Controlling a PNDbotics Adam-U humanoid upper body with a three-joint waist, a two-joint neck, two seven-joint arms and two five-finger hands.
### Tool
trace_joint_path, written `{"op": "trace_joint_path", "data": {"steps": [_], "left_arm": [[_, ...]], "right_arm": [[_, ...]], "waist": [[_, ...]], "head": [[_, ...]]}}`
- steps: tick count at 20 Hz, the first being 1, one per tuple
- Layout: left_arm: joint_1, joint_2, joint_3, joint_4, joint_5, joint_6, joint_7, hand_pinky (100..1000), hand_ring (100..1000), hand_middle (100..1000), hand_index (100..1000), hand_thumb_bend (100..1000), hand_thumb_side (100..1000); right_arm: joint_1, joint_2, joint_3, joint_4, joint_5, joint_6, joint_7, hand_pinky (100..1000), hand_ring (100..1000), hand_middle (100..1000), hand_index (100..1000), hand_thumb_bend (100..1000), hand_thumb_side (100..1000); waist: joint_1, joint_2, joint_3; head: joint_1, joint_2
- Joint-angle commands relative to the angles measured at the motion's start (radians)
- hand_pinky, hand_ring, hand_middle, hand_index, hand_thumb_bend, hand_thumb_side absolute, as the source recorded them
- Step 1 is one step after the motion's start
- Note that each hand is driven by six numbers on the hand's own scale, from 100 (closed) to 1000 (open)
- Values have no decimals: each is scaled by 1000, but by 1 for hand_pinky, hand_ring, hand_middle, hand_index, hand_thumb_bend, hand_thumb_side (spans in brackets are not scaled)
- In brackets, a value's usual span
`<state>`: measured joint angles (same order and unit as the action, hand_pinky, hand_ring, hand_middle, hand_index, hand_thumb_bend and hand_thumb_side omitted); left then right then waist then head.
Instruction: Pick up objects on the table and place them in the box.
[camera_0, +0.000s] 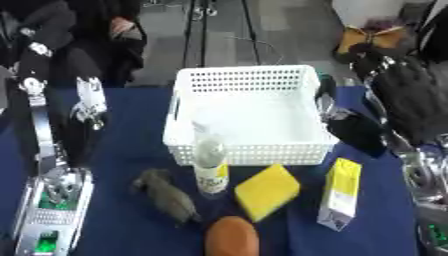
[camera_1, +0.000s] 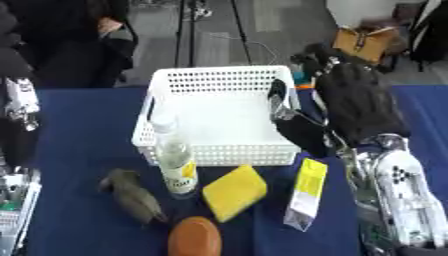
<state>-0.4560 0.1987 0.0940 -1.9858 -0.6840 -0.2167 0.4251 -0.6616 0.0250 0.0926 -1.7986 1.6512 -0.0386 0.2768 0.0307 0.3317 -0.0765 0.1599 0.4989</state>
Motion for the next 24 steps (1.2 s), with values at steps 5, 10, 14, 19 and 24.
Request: {"op": "trace_joint_path", "data": {"steps": [5,10,14,19,24], "left_arm": [[-9,-4,-3,-14,1,3,-7,772,792,776,810,100,803],[-15,-5,-3,-14,2,6,-9,766,780,760,803,100,805],[-16,-4,-3,-14,4,10,-9,762,766,742,798,100,805],[-17,-7,-4,-14,7,17,-12,761,760,733,795,100,803],[-24,-14,-8,-14,10,22,-14,759,753,723,791,100,802]], "right_arm": [[93,23,-22,-56,46,-7,82,670,890,887,992,115,1000],[141,17,-30,-89,35,-24,157,664,895,905,1000,182,1000],[171,15,-38,-95,9,-41,239,675,921,929,1000,522,970],[193,25,-62,-121,-68,-25,309,664,931,934,1000,597,1000],[214,30,-62,-138,-125,-15,352,642,922,933,1000,472,942]], "waist": [[0,-14,-3],[-2,-14,-8],[-5,-16,-9],[-4,-17,-11],[-2,-12,-7]], "head": [[7,-13],[18,-9],[23,-8],[26,-8],[13,-14]]}}
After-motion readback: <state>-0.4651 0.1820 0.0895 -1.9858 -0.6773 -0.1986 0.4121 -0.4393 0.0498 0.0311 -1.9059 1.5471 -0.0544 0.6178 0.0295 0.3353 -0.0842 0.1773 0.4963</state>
